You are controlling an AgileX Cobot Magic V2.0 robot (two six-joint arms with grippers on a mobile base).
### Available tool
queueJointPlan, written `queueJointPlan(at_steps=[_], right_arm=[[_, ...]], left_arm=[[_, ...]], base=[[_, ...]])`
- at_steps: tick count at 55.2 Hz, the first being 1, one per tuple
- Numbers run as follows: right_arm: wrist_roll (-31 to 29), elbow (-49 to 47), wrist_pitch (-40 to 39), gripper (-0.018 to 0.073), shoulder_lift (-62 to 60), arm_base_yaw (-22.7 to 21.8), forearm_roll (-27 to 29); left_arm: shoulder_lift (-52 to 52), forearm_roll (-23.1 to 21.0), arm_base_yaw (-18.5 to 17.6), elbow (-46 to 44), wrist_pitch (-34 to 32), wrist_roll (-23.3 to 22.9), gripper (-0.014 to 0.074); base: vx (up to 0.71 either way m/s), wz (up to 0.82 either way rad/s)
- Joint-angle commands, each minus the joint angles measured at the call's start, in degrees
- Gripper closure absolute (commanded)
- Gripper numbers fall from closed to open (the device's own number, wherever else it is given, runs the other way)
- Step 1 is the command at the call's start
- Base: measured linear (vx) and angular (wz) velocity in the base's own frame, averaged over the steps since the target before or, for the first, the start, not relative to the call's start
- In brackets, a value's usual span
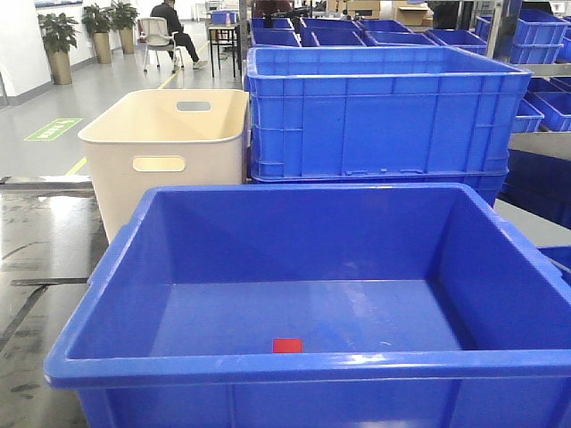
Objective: Pick red and yellow blocks into blue bin
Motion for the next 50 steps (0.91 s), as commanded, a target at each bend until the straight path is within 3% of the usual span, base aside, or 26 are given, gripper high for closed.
queueJointPlan(at_steps=[1,11,50], right_arm=[[0.0,1.7,-7.6,0.057,-1.8,-0.6,1.5],[0.0,7.3,-16.1,0.057,-1.7,-0.5,1.7],[-0.1,7.1,-15.0,0.057,-1.8,-0.5,1.7]], left_arm=[[-1.0,-0.5,0.0,-1.1,-4.8,-0.5,0.0596],[-1.0,-0.5,0.0,-1.1,-4.7,-0.5,0.0596],[-1.0,-0.5,0.0,-1.1,-4.7,-0.5,0.0596]], base=[[0.0,0.0],[0.0,0.0],[0.0,0.0]])
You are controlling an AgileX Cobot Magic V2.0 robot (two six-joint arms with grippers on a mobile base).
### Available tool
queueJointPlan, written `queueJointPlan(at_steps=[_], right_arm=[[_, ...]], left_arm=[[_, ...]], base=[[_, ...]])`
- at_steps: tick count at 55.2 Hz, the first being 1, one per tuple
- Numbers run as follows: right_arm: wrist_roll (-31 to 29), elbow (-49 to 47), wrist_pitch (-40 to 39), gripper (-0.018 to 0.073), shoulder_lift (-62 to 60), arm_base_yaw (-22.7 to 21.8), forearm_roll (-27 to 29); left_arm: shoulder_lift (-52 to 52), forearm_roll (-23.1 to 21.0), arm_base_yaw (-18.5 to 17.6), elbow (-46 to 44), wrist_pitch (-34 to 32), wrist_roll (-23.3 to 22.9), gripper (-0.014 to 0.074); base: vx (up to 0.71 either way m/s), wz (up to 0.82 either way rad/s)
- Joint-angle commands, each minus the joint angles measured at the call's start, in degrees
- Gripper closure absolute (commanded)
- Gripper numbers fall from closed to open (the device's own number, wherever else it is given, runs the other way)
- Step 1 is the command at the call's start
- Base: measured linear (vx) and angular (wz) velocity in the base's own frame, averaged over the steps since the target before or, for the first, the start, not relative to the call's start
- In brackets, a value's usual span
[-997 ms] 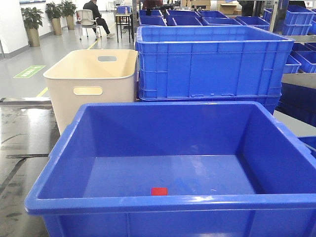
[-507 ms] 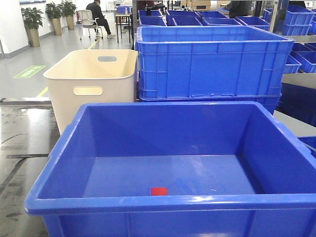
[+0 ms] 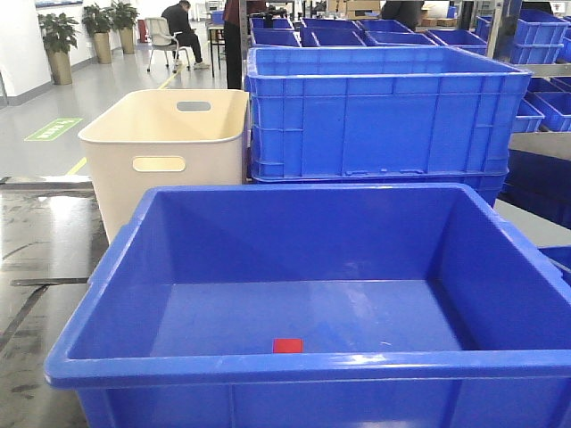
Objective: Pick red and yellow blocks into blue bin
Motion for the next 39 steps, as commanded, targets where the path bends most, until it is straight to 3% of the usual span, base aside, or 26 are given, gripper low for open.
queueJointPlan(at_steps=[1,39], right_arm=[[-0.1,0.4,-5.1,0.057,-0.7,-0.3,-0.1],[-0.1,0.4,-5.1,0.057,-0.7,-0.3,-0.1]], left_arm=[[-1.0,-0.5,0.0,-1.1,-4.7,-0.5,0.0596],[-1.0,-0.5,0.0,-1.1,-4.7,-0.5,0.0596]], base=[[0.0,0.0],[0.0,0.0]])
